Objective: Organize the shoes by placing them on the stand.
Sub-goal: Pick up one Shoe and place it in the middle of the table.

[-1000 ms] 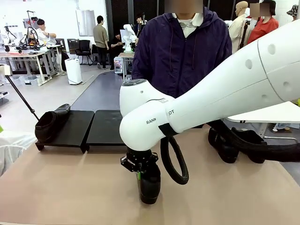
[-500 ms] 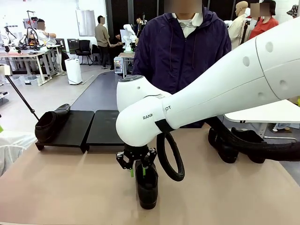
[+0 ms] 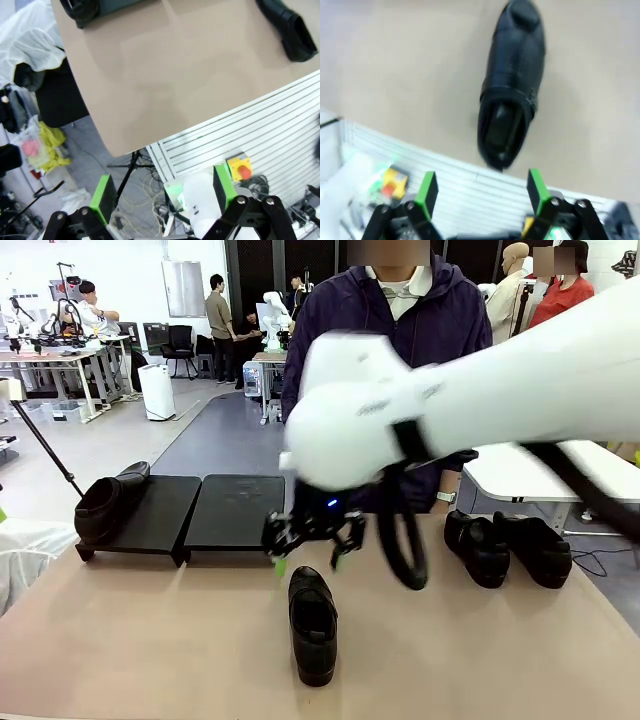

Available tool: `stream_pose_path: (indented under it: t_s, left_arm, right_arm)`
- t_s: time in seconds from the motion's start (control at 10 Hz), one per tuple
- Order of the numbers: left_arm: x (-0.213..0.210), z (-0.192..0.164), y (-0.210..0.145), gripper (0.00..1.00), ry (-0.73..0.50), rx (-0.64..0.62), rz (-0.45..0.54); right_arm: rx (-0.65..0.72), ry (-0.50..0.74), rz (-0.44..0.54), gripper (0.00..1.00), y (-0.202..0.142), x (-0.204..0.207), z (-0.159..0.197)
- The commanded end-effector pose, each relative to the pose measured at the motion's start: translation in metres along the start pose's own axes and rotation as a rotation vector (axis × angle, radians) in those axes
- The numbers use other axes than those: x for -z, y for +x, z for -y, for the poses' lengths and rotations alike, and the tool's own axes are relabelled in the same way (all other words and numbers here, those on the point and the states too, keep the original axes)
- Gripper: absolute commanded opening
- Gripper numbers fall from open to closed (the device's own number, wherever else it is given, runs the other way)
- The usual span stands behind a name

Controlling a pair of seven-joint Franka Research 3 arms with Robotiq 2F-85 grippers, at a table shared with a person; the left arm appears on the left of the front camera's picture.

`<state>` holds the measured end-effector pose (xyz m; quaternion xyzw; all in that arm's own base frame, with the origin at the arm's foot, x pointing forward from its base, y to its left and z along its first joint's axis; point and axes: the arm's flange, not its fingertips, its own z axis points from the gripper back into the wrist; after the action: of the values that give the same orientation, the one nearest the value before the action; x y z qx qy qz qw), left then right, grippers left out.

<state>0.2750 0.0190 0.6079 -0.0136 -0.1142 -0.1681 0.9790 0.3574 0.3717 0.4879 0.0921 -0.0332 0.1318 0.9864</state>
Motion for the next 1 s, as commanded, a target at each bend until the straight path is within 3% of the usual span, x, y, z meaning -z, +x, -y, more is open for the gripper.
stream_pose_path:
  t_s: [0.0, 0.3, 0.4, 0.6, 0.9]
  left_arm:
    - [-0.002, -0.004, -0.001, 1.00, 0.007, 0.010, -0.005]
    - [-0.002, -0.004, -0.001, 1.00, 0.007, 0.010, -0.005]
    - [-0.002, -0.004, -0.001, 1.00, 0.007, 0.010, -0.005]
    - [-0.002, -0.004, -0.001, 1.00, 0.007, 0.010, -0.005]
    - [-0.002, -0.004, -0.001, 1.00, 0.007, 0.010, -0.005]
  right_arm:
    - [-0.047, 0.149, 0.001, 1.00, -0.079, -0.066, 0.078]
    - [-0.029, 0.420, 0.083, 1.00, -0.168, -0.122, 0.205]
    - [0.002, 0.428, 0.120, 1.00, -0.191, -0.130, 0.238]
    - [0.004, 0.362, 0.164, 1.00, -0.214, -0.123, 0.270]
    - [0.165, 0.182, 0.269, 1.00, -0.201, -0.097, 0.275]
